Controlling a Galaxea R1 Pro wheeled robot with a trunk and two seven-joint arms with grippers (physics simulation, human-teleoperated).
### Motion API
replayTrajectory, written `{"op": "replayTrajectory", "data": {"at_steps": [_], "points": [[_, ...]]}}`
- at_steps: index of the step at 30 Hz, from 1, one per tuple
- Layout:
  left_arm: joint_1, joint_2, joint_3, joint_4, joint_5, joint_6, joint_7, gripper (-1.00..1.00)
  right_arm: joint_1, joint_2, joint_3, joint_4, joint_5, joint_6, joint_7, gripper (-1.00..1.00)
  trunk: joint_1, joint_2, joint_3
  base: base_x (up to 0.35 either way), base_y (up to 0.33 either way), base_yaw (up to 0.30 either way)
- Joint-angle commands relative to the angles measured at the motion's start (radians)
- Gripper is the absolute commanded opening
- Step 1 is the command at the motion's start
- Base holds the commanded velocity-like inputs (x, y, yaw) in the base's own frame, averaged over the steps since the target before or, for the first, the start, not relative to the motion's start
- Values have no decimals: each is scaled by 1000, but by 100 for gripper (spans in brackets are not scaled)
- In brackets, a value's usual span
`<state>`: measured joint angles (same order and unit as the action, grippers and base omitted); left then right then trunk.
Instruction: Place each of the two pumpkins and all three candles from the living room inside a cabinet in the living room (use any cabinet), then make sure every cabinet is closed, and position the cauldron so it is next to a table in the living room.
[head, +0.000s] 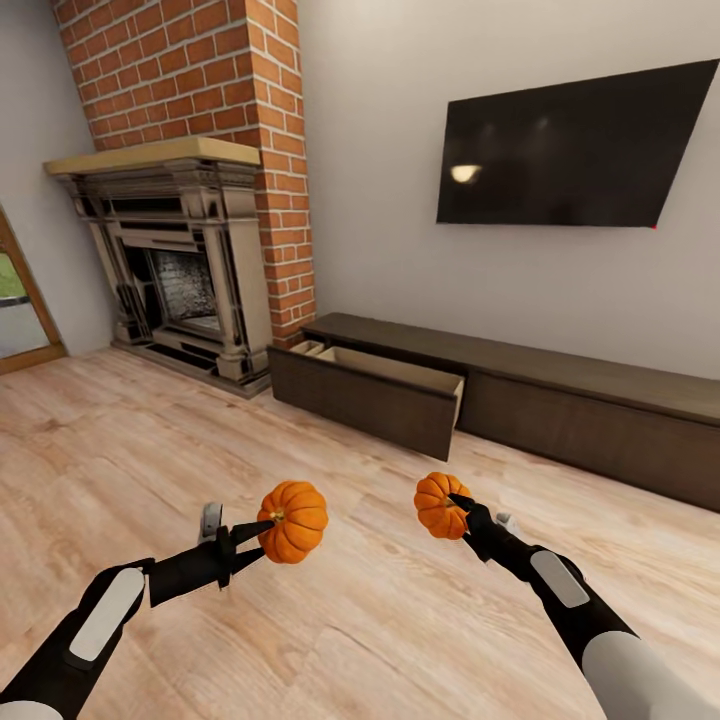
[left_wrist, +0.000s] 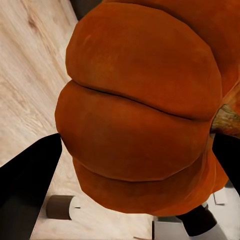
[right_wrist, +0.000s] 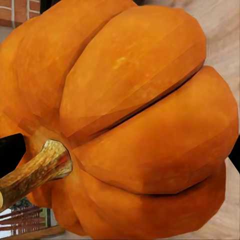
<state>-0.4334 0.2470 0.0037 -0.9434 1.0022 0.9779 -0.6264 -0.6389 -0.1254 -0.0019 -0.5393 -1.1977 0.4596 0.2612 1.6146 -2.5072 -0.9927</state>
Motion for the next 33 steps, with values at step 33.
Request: {"op": "replayTrajectory", "data": {"at_steps": [33], "points": [[-1,3,1,2,15,8,-4,-100,-1,1,-1,1,-11,4,1,-100,0,0,-1,282,166,-151]]}}
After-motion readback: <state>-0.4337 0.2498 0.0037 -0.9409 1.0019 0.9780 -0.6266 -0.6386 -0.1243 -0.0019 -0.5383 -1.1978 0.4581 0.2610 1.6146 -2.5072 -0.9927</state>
